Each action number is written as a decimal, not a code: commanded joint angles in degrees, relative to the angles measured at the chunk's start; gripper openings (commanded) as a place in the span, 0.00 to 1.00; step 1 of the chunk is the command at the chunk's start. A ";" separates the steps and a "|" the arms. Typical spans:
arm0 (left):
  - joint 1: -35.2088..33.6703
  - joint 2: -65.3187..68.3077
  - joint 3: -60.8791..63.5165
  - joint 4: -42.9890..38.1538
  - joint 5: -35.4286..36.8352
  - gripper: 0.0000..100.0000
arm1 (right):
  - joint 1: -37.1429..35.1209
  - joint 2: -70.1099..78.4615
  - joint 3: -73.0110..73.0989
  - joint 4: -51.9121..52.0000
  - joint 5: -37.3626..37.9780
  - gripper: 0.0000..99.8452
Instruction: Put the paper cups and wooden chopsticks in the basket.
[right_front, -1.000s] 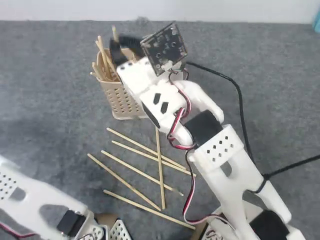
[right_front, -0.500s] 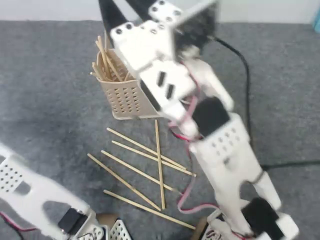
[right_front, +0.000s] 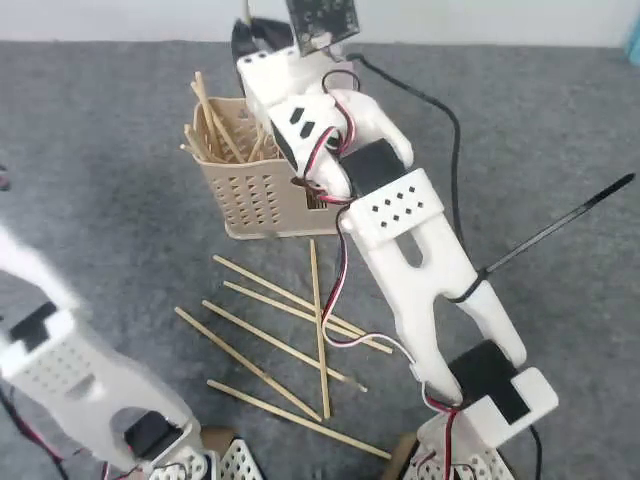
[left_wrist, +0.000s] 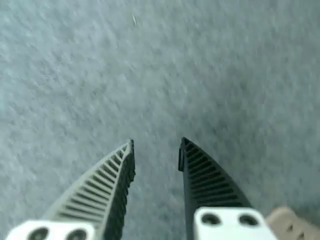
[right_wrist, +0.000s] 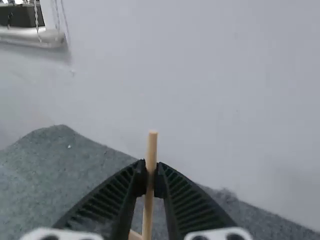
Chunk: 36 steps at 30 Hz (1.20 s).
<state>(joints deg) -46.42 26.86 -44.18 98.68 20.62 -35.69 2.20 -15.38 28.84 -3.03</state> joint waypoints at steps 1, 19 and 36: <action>5.27 -12.92 12.18 -2.02 -1.67 0.14 | -0.57 -1.36 -3.52 3.03 -0.70 0.18; 15.03 -63.47 103.25 -55.65 -8.00 0.14 | -0.57 -30.46 -9.41 48.92 -12.48 0.08; 11.08 -63.82 111.52 -72.53 -1.23 0.14 | -5.67 -12.97 33.23 49.36 -20.22 0.08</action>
<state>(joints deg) -32.35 -35.65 69.67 26.24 15.60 -38.59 -12.22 11.25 88.88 -22.46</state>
